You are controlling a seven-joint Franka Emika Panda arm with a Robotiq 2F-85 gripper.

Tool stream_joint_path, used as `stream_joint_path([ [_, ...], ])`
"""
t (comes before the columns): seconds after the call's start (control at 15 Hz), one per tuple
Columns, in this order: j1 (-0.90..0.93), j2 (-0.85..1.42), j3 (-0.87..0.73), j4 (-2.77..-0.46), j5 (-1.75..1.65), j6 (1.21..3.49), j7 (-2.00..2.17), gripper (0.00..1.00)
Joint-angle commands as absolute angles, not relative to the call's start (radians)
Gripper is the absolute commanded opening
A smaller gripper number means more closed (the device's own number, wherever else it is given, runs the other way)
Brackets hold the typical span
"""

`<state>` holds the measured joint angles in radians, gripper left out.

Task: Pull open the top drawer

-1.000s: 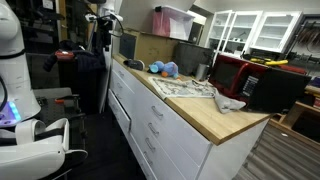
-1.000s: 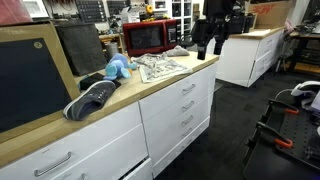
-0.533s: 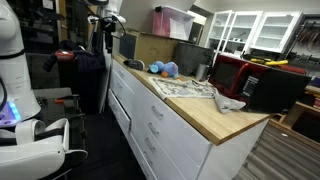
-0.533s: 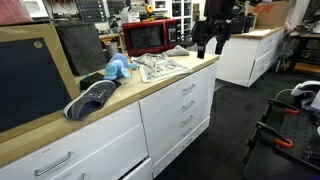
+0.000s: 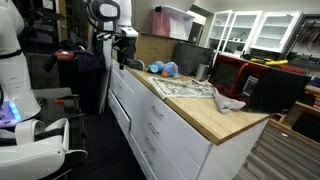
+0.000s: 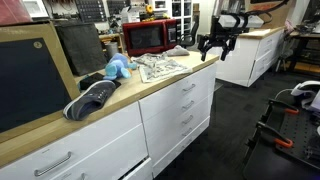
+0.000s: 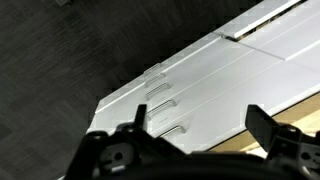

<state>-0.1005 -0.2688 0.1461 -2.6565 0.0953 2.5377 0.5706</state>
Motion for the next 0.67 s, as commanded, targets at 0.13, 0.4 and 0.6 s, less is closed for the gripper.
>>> stream_joint_path([
  [0.13, -0.182, -0.068, 0.094, -2.596, -0.016, 2.703, 0.822, 1.00],
  [0.4, -0.161, 0.075, 0.009, -2.517, -0.061, 2.766, 0.947, 1.00],
  [0.6, -0.121, 0.166, -0.091, -2.457, -0.209, 2.845, 1.077, 1.00],
])
